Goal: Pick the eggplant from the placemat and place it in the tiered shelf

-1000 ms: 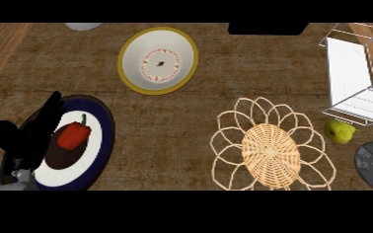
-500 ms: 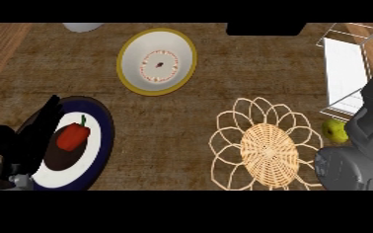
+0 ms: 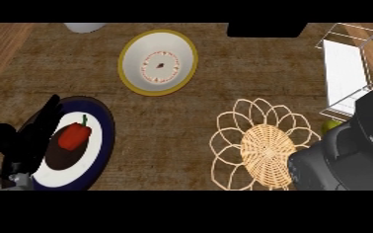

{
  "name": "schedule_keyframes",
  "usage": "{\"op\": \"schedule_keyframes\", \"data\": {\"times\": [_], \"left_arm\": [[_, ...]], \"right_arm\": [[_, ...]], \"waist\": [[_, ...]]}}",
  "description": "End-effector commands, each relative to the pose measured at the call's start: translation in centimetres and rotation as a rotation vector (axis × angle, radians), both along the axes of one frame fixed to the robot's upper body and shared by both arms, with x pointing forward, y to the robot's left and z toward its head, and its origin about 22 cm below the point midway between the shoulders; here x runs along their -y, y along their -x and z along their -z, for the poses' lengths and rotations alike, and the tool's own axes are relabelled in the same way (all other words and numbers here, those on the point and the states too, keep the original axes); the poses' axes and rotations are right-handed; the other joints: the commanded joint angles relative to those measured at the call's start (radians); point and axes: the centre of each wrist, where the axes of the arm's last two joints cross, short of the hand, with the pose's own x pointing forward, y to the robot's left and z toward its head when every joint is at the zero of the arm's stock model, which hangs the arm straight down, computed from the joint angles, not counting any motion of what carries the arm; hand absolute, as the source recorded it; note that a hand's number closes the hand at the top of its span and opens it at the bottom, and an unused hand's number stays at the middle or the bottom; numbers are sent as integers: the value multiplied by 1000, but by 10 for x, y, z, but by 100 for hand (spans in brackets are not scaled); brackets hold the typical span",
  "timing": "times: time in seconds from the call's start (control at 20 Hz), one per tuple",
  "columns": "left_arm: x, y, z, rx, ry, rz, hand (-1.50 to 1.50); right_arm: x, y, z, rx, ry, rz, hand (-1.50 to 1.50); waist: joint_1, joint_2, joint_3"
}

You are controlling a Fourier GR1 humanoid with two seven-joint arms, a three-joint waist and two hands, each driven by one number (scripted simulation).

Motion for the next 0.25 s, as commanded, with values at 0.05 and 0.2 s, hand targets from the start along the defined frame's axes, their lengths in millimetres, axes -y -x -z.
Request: {"op": "schedule_keyframes", "data": {"times": [0.05, 0.2], "left_arm": [[18, -3, 6, -3, 9, 25, 0], [1, -5, -1, -3, -6, 36, 0]], "right_arm": [[-44, 50, -24, 38, -159, 65, -150], [-62, 77, -31, 32, -146, 76, -150]], "waist": [[21, -3, -3], [18, -8, -4]]}}
